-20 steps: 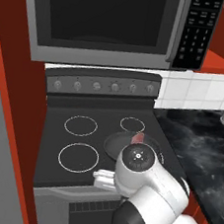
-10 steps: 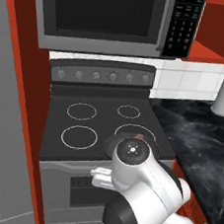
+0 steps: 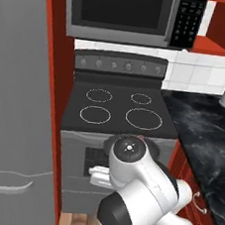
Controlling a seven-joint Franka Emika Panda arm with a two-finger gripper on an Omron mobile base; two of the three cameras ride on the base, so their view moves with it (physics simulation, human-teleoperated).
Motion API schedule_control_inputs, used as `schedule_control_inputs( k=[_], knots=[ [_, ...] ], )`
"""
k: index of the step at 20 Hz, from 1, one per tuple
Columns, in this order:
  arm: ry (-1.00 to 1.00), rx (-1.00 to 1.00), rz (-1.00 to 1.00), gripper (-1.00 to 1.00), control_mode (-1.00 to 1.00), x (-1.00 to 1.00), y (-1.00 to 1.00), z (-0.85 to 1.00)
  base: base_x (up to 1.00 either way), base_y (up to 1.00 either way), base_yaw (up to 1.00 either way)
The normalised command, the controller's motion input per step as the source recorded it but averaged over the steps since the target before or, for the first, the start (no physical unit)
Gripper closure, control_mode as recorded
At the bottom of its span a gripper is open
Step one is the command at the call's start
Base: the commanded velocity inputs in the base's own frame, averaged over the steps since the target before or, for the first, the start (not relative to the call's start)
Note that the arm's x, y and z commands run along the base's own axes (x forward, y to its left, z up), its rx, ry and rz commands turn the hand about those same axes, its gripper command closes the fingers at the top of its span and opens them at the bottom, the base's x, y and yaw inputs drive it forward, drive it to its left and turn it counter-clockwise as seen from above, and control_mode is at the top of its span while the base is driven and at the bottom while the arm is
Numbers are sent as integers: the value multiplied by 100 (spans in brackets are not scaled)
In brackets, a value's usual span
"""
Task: Pick up the pan with the steak in it and place it on the dining table. Then place the steak on the plate.
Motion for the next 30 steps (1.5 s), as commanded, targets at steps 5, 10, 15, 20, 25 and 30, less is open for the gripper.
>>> schedule_control_inputs(
  k=[5,10,15,20,25,30],
  knots=[
    [0,0,0,100,100,0,0,0,-31,-9,44],
    [0,0,0,100,100,0,0,0,-22,-2,46],
    [0,0,0,100,100,0,0,0,0,0,50],
    [0,0,0,100,100,0,0,0,0,0,50],
    [0,0,0,100,100,0,0,0,0,0,50],
    [0,0,0,100,100,0,0,0,0,0,50]
  ],
)
